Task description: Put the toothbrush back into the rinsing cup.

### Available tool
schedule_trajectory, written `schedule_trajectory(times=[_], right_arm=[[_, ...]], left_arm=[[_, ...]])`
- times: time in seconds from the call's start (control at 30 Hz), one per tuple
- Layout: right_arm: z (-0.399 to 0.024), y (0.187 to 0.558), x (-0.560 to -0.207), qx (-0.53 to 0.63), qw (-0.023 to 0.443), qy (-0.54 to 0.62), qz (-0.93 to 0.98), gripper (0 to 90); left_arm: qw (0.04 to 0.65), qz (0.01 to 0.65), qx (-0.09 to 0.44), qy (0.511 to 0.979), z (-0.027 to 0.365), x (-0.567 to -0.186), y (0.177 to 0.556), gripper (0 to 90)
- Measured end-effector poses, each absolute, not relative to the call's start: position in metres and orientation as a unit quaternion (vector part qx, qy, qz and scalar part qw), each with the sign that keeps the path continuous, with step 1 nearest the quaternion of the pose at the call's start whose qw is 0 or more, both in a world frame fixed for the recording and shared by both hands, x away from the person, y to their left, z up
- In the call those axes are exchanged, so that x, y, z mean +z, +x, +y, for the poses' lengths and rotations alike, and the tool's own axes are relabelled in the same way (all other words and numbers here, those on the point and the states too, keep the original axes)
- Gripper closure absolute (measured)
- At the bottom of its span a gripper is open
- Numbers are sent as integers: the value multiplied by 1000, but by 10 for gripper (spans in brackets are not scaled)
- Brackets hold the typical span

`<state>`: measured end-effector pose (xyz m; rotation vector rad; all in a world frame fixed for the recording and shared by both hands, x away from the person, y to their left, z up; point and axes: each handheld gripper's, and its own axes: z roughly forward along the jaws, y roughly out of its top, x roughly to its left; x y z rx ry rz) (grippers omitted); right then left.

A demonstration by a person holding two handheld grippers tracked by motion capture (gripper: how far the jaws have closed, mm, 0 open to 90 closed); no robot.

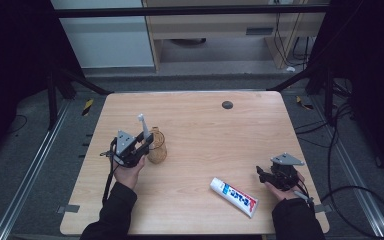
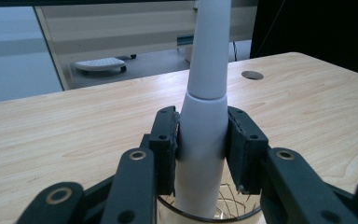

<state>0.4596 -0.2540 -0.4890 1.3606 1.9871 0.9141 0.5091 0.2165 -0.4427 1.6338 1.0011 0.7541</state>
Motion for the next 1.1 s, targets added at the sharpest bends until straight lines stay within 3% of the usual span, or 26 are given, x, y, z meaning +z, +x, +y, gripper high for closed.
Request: schedule_trajectory(times=[0.3, 0.73, 1.1], right_arm=[[-254, 459, -489, 340, 280, 507, 741, 335], [-255, 459, -488, 341, 280, 505, 742, 322], [-255, 458, -485, 345, 281, 506, 739, 313]], left_arm=[[512, 418, 311, 683, 216, -442, 508, 634], [525, 427, 312, 667, 228, -438, 497, 445], [526, 423, 306, 671, 240, -433, 479, 337]])
